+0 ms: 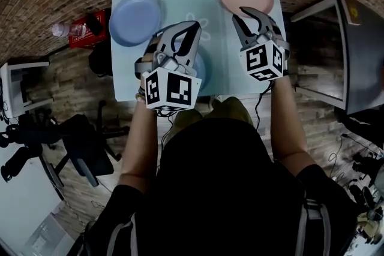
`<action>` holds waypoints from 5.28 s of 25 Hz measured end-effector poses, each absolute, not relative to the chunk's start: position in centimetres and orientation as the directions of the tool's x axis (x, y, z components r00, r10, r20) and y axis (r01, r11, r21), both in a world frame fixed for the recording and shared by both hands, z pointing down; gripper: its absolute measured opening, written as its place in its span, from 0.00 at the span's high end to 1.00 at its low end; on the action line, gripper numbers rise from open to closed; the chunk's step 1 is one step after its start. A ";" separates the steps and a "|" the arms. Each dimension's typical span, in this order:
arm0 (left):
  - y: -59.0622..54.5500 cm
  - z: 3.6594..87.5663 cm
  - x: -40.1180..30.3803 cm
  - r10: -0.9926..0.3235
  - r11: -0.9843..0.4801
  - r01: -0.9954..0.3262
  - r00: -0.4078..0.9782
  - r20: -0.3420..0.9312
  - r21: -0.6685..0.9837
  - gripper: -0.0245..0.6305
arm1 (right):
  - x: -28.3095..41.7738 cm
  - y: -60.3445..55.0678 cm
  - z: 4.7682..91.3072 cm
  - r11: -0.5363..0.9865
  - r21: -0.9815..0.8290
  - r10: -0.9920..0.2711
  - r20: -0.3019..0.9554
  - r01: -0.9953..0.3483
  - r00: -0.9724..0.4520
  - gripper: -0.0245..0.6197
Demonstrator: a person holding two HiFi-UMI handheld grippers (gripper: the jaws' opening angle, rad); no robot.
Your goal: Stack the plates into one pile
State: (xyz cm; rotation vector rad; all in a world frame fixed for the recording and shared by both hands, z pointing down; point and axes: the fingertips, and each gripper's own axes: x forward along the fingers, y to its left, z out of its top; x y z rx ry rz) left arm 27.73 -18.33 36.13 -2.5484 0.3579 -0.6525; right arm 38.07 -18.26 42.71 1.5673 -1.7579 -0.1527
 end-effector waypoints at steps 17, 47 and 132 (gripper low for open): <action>-19.2 39.3 31.8 -0.455 -0.844 -0.226 0.782 0.427 -0.486 0.93 | 45.2 -20.6 59.8 0.513 0.442 -0.674 0.738 -0.736 -0.027 0.77; -20.9 40.0 27.9 -0.518 -0.829 -0.291 0.720 0.461 -0.477 0.93 | 48.4 -22.7 65.2 0.559 0.508 -0.602 0.792 -0.655 0.100 0.89; -23.2 32.7 4.3 -0.484 -0.800 -0.237 0.798 0.360 -0.551 0.93 | 11.2 -19.3 36.4 0.478 0.784 -0.871 0.481 -0.396 -0.099 0.88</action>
